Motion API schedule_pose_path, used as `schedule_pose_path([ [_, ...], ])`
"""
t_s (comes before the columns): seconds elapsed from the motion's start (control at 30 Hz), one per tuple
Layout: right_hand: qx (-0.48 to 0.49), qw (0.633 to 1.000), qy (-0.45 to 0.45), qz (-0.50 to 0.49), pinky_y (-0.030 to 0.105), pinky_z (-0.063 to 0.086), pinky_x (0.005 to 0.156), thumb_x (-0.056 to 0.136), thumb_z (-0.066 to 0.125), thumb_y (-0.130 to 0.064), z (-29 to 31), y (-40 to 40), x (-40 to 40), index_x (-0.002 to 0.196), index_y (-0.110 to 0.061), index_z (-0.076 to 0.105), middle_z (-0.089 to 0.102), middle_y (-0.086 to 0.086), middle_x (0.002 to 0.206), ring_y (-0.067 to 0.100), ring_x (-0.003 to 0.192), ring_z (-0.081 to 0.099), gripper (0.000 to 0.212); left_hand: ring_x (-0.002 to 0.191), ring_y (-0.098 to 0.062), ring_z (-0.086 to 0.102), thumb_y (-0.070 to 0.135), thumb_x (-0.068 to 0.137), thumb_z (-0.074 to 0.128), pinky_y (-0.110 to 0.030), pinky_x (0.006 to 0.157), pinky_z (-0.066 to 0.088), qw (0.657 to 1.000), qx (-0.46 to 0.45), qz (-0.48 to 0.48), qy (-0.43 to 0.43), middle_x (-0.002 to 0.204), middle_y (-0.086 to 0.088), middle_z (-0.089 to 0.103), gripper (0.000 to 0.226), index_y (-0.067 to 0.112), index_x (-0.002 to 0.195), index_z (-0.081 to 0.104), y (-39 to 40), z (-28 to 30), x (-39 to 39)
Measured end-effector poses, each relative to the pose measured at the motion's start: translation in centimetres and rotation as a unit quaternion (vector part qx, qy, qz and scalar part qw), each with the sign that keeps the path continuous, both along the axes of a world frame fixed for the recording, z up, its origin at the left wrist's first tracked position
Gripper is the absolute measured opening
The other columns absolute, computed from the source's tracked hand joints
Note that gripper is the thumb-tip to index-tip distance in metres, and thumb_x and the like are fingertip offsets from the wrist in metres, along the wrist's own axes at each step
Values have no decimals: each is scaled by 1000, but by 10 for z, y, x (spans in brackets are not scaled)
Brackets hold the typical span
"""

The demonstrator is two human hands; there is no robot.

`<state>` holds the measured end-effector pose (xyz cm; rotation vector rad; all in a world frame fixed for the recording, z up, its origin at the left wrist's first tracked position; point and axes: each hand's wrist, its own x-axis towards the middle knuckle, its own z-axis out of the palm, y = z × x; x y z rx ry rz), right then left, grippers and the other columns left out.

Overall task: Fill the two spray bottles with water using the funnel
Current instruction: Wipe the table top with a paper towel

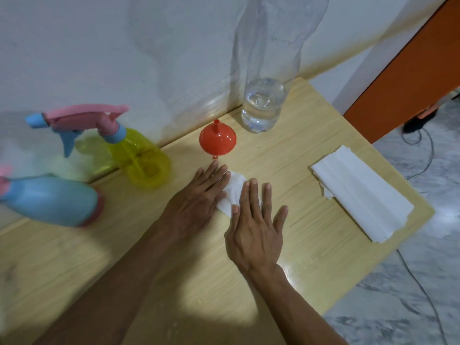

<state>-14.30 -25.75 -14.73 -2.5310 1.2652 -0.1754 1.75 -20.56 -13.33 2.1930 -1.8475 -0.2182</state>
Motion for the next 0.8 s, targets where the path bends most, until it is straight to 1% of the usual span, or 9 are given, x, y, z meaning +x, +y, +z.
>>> schedule_pose_path([
  [0.13,-19,1000,-2,12,58,2,124,108,26,-36,-1,15,8,162,-18,20,13,-5,170,20,158,-1,57,139,-41,40,22,105,24,-59,110,38,1000,-1,17,-7,148,-23,46,51,-6,141,47,17,-1,5],
  [0.2,-22,999,-4,28,60,4,123,108,28,-35,-1,23,12,161,-17,22,16,-4,169,21,158,1,57,138,-43,41,27,108,12,-59,110,35,1000,0,22,-13,146,-25,47,58,-8,140,48,26,1,7],
  [0.27,-21,999,-6,45,59,0,123,108,27,-35,0,31,15,161,-16,23,16,-4,169,22,158,2,57,138,-43,41,33,108,6,-55,111,35,999,0,29,-14,146,-24,47,66,-7,140,48,37,3,8],
  [0.37,-10,998,-10,68,57,-7,121,108,30,-33,0,46,19,161,-16,22,12,-5,170,22,158,-1,57,138,-42,41,29,109,12,-48,114,31,999,7,45,-22,147,-23,47,59,-6,141,48,58,3,10],
  [0.43,-11,996,-17,89,61,-1,119,105,37,-29,1,57,21,161,-14,23,16,-3,169,26,158,4,59,138,-43,40,23,106,28,-46,114,27,998,-1,54,-24,147,-24,46,49,-7,141,46,72,2,11],
  [0.5,-18,993,-26,116,65,9,117,100,43,-24,3,69,23,159,-12,20,22,0,168,30,157,9,64,137,-44,39,18,100,35,-44,114,24,997,-7,69,-21,146,-26,47,49,-8,140,47,85,4,11],
  [0.57,-21,990,-31,136,67,15,115,97,45,-22,3,80,25,158,-12,16,24,1,167,30,157,11,69,136,-44,40,18,98,35,-42,114,22,996,-1,89,-14,145,-27,47,50,-8,139,48,99,8,8],
  [0.63,-19,988,-35,151,67,16,115,97,45,-22,3,90,26,157,-12,15,25,1,167,30,157,11,68,137,-44,39,18,98,34,-39,115,19,994,8,106,-8,146,-26,46,51,-8,139,48,114,10,5],
  [0.8,-25,980,-35,193,68,23,114,100,39,-25,3,112,33,157,-14,24,31,0,165,28,156,15,60,136,-46,39,15,98,33,-43,115,22,988,7,152,-13,145,-27,46,49,-10,139,47,155,10,3],
])
